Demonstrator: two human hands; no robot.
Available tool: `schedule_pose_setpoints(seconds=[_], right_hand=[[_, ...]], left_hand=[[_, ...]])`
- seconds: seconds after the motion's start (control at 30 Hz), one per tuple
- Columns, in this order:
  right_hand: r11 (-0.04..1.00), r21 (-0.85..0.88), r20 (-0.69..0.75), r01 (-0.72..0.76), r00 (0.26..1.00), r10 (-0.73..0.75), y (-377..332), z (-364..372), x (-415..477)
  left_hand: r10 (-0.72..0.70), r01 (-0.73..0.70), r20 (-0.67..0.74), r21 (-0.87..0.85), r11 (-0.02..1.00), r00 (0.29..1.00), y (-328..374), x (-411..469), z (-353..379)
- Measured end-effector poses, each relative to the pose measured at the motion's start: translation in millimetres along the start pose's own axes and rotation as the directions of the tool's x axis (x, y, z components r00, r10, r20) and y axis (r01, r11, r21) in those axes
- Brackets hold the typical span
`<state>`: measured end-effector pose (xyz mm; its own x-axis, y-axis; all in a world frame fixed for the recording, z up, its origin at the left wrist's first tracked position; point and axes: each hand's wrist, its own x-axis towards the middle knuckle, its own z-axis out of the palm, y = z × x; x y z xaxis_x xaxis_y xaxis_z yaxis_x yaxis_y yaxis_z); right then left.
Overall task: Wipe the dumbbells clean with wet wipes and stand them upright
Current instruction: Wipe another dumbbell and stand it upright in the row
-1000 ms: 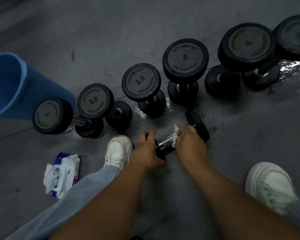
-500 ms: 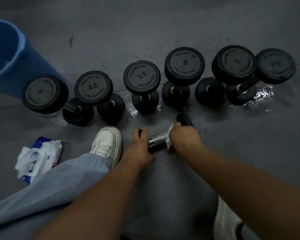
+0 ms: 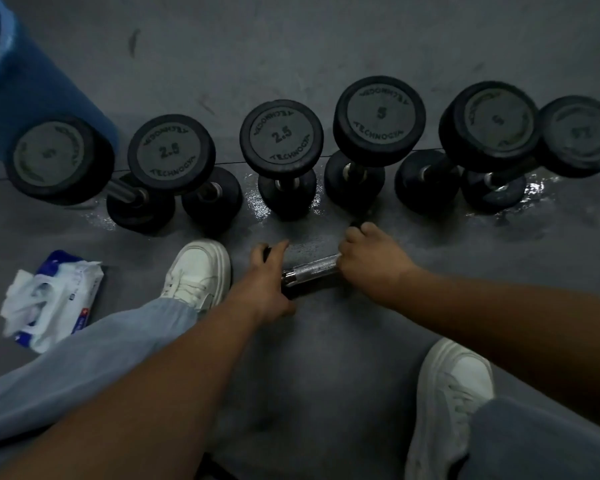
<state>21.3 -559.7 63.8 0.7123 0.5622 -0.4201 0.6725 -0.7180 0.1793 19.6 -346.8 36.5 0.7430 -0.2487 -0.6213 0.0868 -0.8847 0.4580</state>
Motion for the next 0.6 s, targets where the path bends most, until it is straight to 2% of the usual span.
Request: schedule_pose_setpoints(seconds=[0.27,0.43,0.5,0.6], right_hand=[[0.999,0.013,0.014,-0.032,0.999,0.032,5,17,-6],[0.993,0.113,-0.111,-0.044,0.992,0.057,11,4,2],[0.996,0.078,-0.117,-0.036,0.992,0.045,17,6,4],[1.000,0.012,-0.037,-0.002,0.999,0.003,13,0,6]], left_hand=[[0.021,-0.021,0.009,-0.006,1.000,1.000,0,1,-4],[0.014,-0.014,0.022,-0.002,1.000,1.000,2,2,-6],[0.013,-0.013,0.018,-0.003,1.000,1.000,3,2,-7],[0.014,-0.014,0.021,-0.002,1.000,1.000,4,-1,-6]])
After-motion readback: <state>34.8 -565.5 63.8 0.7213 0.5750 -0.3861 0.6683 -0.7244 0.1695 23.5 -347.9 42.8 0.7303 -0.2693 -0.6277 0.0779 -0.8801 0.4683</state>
